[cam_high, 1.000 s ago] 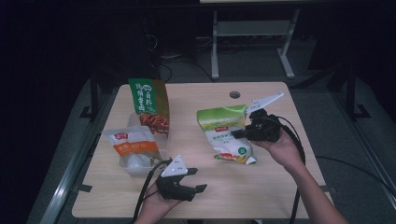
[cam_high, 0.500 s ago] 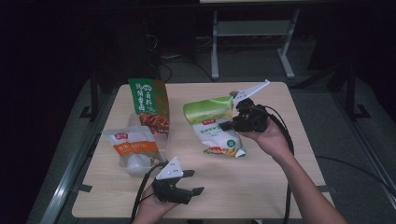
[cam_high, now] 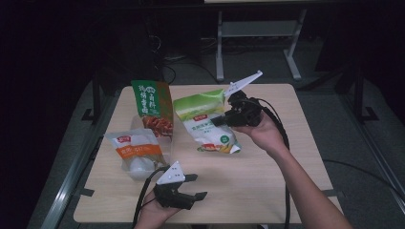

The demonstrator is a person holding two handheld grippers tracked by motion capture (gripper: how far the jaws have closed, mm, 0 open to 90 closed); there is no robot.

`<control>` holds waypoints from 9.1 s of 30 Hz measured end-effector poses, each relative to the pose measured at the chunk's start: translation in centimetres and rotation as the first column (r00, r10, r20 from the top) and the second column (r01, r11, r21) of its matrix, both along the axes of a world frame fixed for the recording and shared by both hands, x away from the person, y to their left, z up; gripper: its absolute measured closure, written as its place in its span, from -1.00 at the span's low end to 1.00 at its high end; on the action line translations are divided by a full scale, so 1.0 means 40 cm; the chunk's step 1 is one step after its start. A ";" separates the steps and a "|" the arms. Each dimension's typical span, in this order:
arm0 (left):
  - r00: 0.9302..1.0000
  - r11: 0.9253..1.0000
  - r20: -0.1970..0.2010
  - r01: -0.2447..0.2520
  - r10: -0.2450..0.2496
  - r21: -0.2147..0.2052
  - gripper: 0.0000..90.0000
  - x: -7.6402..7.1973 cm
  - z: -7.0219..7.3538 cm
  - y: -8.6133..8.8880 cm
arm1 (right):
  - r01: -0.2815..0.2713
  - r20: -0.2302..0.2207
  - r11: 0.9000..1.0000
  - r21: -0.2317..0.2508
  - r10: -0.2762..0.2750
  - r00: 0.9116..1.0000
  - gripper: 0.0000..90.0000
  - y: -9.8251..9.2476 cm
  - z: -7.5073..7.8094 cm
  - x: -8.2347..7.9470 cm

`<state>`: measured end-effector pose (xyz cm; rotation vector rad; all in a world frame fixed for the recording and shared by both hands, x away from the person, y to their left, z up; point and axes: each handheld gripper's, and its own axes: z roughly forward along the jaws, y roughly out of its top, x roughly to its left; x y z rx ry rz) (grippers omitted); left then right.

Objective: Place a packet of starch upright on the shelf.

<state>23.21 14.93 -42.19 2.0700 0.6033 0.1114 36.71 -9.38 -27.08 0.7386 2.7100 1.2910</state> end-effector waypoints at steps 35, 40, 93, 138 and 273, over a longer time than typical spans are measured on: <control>1.000 1.000 0.009 0.006 -0.006 0.015 -0.31 -0.006 -0.001 0.007 | -0.096 0.017 0.995 0.001 0.096 0.995 0.99 0.215 0.046 0.077; 1.000 1.000 0.008 0.005 -0.005 0.012 -0.31 -0.007 -0.002 0.005 | -0.092 0.014 0.996 -0.002 0.092 0.996 0.99 0.241 0.044 0.091; 1.000 1.000 0.003 -0.002 0.002 0.006 -0.31 -0.009 -0.005 0.012 | -0.133 -0.040 0.989 0.058 0.135 0.990 0.99 0.522 -0.087 0.150; 1.000 1.000 -0.008 0.009 -0.009 0.028 -0.31 -0.010 -0.014 0.004 | -0.129 -0.093 0.991 -0.015 0.127 0.987 0.93 0.439 -0.271 0.150; 0.999 0.999 -0.033 -0.011 0.012 0.049 -0.39 0.013 -0.031 0.010 | 0.262 -0.207 0.964 0.029 -0.251 0.946 -0.31 -0.288 -0.290 -0.049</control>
